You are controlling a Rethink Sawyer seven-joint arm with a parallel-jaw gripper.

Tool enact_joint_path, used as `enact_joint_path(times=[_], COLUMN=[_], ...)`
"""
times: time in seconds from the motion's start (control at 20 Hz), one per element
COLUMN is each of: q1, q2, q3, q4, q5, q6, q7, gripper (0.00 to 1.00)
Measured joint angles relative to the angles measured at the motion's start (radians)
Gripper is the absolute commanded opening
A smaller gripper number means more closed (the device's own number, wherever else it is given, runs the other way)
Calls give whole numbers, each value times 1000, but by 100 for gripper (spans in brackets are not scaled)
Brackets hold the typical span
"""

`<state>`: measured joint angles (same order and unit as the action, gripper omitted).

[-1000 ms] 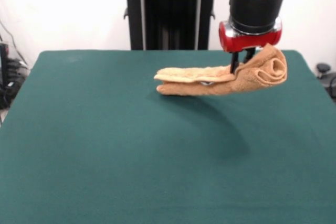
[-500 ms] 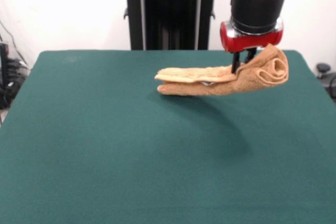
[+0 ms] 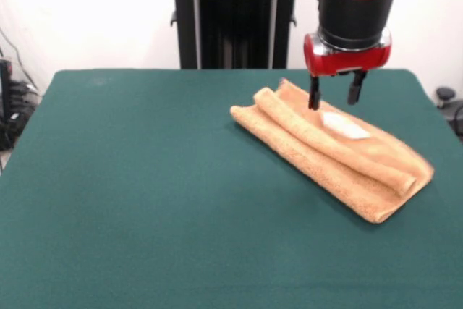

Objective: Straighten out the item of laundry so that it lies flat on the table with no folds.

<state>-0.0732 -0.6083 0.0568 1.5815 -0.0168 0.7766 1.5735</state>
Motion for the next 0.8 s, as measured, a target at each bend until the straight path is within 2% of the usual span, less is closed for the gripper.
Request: enact_joint_path(times=[0.8], q1=[2], q2=[18], q3=[0], q4=[6], q5=[23], q6=[-88], q7=[0], gripper=[100])
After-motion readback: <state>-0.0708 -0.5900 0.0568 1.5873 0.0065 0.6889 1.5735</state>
